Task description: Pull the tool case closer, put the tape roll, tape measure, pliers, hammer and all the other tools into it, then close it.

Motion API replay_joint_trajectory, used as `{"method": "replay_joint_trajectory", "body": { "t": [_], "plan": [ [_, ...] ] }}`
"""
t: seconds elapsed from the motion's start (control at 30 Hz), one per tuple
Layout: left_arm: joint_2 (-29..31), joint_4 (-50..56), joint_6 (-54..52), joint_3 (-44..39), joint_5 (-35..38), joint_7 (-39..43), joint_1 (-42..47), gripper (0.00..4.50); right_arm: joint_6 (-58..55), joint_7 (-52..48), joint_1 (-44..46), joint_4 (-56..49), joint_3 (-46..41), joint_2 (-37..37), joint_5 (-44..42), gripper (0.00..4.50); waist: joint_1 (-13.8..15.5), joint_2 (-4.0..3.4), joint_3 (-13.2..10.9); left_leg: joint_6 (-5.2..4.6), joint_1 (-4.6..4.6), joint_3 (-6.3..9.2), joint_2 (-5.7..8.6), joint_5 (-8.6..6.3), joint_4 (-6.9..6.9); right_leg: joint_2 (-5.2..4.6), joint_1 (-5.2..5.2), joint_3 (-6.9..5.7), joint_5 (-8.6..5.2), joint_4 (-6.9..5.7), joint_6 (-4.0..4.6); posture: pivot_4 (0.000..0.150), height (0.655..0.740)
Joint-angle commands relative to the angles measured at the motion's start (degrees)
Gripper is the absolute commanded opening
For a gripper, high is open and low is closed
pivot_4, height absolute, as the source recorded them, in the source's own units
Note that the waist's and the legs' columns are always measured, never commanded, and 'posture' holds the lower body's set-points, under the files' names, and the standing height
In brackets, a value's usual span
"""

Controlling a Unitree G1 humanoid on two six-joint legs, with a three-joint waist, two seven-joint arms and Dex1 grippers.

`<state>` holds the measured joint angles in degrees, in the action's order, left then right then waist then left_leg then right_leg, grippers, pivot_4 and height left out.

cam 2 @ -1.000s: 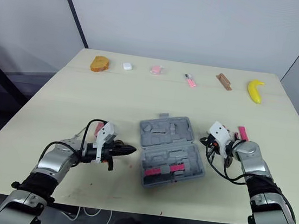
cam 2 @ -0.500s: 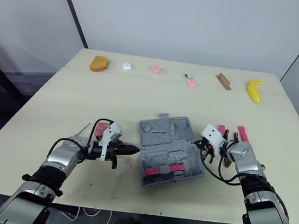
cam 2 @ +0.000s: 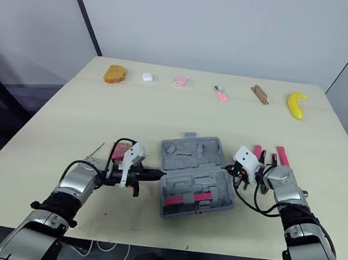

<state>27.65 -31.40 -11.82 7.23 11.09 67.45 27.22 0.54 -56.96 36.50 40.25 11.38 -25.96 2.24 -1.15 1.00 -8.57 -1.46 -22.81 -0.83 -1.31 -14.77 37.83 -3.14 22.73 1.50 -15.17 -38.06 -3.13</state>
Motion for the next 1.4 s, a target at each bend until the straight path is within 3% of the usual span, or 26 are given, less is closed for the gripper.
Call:
{"method": "replay_joint_trajectory", "body": {
  "t": [0.03, 0.37, 0.83, 1.4],
  "plan": [
    [-0.79, -1.24, 1.51, 0.45, -0.65, 0.55, 1.44, 0.03, 0.08, -1.49, -0.57, -3.03, -0.09, 0.18, -0.96, 0.0, 0.04, 0.0, 0.0, 0.0, 0.0, 0.0, 0.0, 0.0, 0.0, 0.0, 0.0, 0.0, 0.0, 0.0, 0.0, 0.15, 0.74],
    [-1.23, -1.79, 2.17, 0.4, -1.65, 1.75, 2.0, 0.03, -8.46, -8.19, -6.75, -14.64, 0.21, -2.92, -4.21, 0.0, 0.19, 0.0, 0.0, 0.0, -0.01, 0.03, 0.0, 0.0, 0.01, 0.0, -0.01, -0.02, 0.0, 0.0, 0.0, 0.15, 0.74],
    [-0.43, 6.56, -0.62, 4.18, -2.14, 5.91, -2.28, 0.03, -19.86, -10.26, -18.51, -32.56, -0.48, -8.4, -8.48, 0.0, 0.42, 0.0, 0.0, -0.01, -0.1, 0.11, 0.0, -0.01, 0.27, 0.02, -0.03, -0.09, 0.0, -0.07, 0.0, 0.15, 0.74],
    [1.7, 7.99, -0.52, 4.3, -2.29, 6.78, -3.54, 0.03, -21.3, -6.6, -20.75, -35.8, -0.76, -7.88, -9.77, 0.0, 0.4, 0.02, -0.02, -0.02, -0.11, 0.12, -0.01, -0.01, 0.44, 0.07, -0.04, -0.05, 0.01, -0.14, -0.02, 0.15, 0.74]
  ]
}}
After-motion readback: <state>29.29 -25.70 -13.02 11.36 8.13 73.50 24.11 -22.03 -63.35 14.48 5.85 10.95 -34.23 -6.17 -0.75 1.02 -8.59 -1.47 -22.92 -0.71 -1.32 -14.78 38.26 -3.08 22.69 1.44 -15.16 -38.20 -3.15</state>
